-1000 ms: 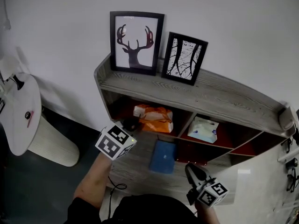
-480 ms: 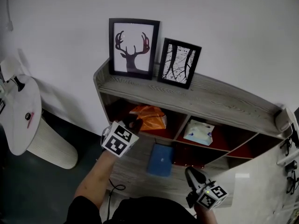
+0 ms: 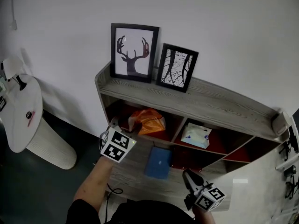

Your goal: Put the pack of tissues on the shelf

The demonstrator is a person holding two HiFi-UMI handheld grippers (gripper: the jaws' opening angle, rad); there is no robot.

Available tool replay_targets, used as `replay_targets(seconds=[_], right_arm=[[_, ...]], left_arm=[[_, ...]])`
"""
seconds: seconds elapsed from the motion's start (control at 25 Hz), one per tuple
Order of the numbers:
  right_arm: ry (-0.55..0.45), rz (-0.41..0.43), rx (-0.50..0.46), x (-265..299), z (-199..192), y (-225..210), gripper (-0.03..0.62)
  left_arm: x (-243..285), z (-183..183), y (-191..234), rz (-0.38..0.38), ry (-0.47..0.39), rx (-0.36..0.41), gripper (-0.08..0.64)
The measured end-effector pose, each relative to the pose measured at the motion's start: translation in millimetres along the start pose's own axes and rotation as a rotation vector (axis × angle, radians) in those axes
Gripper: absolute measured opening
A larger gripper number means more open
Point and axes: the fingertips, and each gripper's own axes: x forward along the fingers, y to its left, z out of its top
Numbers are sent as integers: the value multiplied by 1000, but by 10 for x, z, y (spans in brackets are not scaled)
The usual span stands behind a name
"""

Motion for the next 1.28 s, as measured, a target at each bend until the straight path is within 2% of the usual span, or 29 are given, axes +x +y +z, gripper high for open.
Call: replay_targets(seconds=[0.12, 0.4, 0.64, 0.88, 1.28], right_arm=[[-13, 18, -23, -6, 6, -33, 26], [-63, 72, 15, 8, 244, 98, 26], [-93, 99, -79, -33, 272, 25, 26], [-117, 128, -109, -31, 372, 124, 26], [-135, 150, -113, -70, 430, 252, 25]], left_arm=[[-135, 81, -42, 3, -40, -23, 207], [-554, 209, -359, -26, -137, -138, 207], [-787, 244, -745, -78, -210, -234, 195], [-883, 243, -1135, -151, -254, -302, 141], [-921, 309, -1610, -234, -283, -309, 83]])
